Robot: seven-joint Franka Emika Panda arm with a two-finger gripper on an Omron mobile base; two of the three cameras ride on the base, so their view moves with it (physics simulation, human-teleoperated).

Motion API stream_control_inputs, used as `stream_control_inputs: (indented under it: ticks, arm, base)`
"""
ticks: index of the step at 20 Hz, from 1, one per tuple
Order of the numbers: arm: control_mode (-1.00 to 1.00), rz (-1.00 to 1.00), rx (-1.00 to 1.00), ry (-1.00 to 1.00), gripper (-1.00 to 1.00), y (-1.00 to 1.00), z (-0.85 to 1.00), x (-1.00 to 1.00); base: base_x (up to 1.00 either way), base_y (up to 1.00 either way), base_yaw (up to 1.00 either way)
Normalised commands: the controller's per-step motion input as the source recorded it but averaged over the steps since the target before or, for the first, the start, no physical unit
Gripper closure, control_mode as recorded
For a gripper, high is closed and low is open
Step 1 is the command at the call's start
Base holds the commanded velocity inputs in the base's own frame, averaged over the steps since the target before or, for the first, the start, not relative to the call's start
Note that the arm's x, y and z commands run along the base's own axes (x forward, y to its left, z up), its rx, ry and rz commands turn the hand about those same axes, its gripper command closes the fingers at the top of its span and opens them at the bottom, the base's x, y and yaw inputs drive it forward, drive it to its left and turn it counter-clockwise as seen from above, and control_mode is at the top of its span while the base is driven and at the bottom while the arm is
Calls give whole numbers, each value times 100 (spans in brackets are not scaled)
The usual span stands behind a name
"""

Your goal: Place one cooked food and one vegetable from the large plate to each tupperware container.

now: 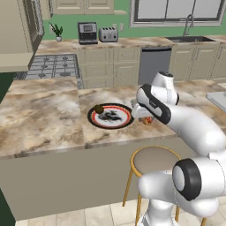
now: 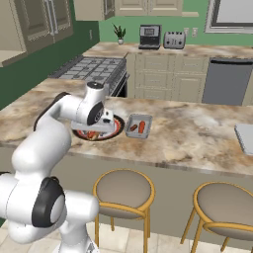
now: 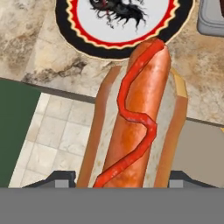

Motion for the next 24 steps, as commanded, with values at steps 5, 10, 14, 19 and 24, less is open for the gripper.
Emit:
stream_control_inputs:
  ticks: [5,10,14,19,24]
  arm:
    - [100,0,0,0,100,0,0,0]
    - [100,0,0,0,100,0,0,0]
    - [100,0,0,0,100,0,0,0]
    - [100,0,0,0,100,0,0,0]
    - [100,0,0,0,100,0,0,0]
  base:
    - [0,-3,0]
    - [-4,-62,0]
    - [0,-99,0]
    - [0,-100,0]
    - [11,-100,0]
